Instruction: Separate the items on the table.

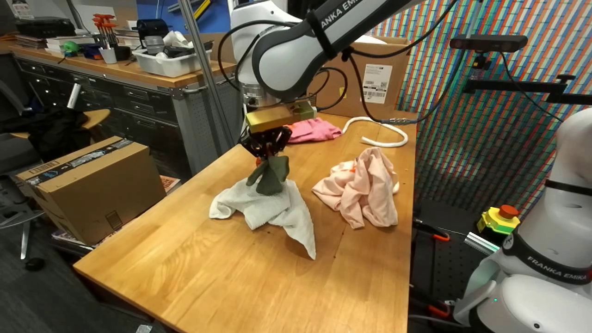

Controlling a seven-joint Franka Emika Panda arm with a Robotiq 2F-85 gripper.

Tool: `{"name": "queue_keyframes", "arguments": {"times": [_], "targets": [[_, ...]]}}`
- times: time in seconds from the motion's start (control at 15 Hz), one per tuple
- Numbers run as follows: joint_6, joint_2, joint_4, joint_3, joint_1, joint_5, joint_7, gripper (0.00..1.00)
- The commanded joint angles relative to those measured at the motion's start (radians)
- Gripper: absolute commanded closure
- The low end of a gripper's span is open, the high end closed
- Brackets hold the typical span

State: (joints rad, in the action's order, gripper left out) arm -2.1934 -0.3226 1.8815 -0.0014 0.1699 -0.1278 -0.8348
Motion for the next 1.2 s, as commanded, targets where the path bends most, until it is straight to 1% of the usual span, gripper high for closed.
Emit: {"name": "queue_keyframes", "arguments": {"times": [0.0,0.13,0.27,0.33,0.53,0.73,1.13], "targets": [[0.066,0.145,0.055,0.011,0.018,-0.022,0.000,0.95],[0.102,0.203,0.061,0.021,0.024,-0.052,-0.015,0.95],[0.135,0.260,0.065,0.041,0.020,-0.058,-0.005,0.95],[0.150,0.287,0.068,0.056,0.014,-0.040,0.021,0.95],[0.169,0.357,0.088,0.089,0.004,0.054,0.136,0.95],[0.179,0.410,0.116,0.111,0.005,0.185,0.298,0.95],[0.263,0.455,0.165,0.132,0.017,0.426,0.617,0.95]]}}
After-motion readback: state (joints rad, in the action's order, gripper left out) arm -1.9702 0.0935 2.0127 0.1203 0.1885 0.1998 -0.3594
